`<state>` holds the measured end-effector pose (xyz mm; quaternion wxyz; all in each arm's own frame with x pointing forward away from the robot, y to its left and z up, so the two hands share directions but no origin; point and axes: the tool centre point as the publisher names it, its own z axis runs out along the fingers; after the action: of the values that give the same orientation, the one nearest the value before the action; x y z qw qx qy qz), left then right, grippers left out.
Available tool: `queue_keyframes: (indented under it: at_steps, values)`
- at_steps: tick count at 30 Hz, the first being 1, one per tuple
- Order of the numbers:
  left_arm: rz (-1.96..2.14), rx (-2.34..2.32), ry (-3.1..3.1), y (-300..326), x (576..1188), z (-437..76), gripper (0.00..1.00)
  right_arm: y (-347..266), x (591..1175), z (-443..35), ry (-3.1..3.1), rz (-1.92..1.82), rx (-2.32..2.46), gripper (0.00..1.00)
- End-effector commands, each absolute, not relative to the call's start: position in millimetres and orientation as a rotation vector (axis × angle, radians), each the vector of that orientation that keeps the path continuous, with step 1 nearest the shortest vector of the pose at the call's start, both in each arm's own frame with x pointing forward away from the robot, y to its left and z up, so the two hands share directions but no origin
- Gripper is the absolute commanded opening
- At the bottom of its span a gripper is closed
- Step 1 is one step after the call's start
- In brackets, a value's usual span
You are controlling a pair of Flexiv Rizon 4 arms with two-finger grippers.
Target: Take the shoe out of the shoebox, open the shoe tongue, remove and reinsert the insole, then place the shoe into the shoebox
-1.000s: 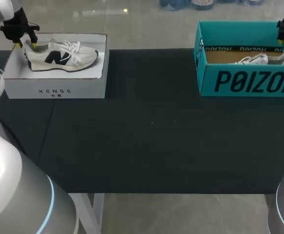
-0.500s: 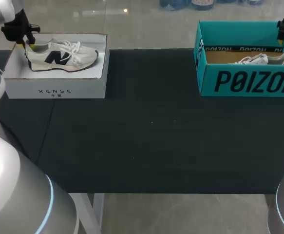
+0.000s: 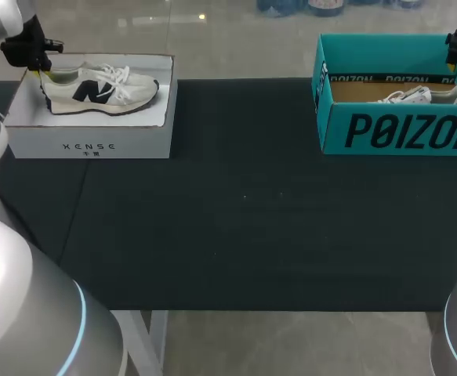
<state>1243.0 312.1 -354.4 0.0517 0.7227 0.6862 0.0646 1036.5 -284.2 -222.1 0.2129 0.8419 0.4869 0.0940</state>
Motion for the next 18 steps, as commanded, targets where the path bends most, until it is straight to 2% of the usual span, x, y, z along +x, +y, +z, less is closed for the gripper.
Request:
queue_keyframes:
  at_steps: [1, 18]
  values:
    - [0.019, 2.289, 2.184, 316, 1245, -344, 0.00, -284, 1037, -222, 1.349, 0.261, 2.337, 1.00]
    - [0.141, 2.220, 2.121, 308, 1231, -280, 0.00, -284, 1037, -222, 1.349, 0.261, 2.337, 1.00]
